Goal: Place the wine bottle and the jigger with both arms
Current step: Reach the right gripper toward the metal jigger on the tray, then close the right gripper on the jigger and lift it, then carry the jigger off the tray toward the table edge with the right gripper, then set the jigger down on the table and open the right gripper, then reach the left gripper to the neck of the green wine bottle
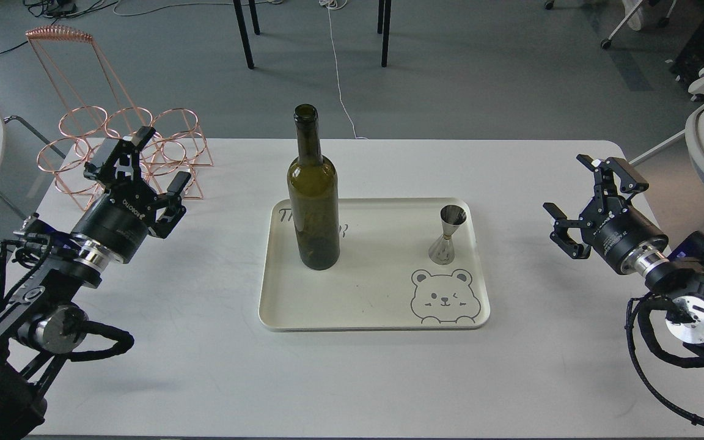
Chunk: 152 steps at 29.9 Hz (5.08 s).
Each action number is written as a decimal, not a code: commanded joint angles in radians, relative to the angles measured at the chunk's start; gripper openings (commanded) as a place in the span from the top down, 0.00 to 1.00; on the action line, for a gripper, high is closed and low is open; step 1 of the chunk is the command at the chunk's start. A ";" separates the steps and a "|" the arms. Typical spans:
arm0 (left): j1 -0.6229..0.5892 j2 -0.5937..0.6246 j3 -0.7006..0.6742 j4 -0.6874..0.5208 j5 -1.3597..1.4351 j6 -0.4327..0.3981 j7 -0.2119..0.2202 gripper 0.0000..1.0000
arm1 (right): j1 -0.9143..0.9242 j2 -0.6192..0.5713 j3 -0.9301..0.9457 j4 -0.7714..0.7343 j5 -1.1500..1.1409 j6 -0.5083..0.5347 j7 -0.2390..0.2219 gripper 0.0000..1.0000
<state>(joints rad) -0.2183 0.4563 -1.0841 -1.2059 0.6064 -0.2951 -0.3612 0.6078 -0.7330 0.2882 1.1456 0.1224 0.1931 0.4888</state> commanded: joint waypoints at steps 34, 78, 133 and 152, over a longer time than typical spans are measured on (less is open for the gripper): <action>0.002 0.028 -0.004 -0.024 0.006 -0.022 -0.079 0.02 | 0.009 0.243 -0.018 -0.254 -2.024 -0.682 0.000 0.05; -0.010 0.027 0.000 -0.026 0.007 -0.022 -0.081 0.02 | -0.010 0.118 0.115 -0.372 -1.810 -0.682 0.000 0.86; -0.036 0.120 0.000 -0.122 0.217 -0.012 -0.128 0.02 | -0.030 -0.289 0.018 0.186 -0.617 -0.483 0.000 0.04; -0.297 0.254 0.077 -0.299 1.423 0.001 -0.128 0.02 | -0.020 -0.132 0.151 0.206 -0.104 -0.123 0.000 0.04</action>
<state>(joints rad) -0.4322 0.7129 -1.0630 -1.5207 1.9352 -0.2989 -0.4891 0.5876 -0.8644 0.4378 1.3506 0.0169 0.0699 0.4885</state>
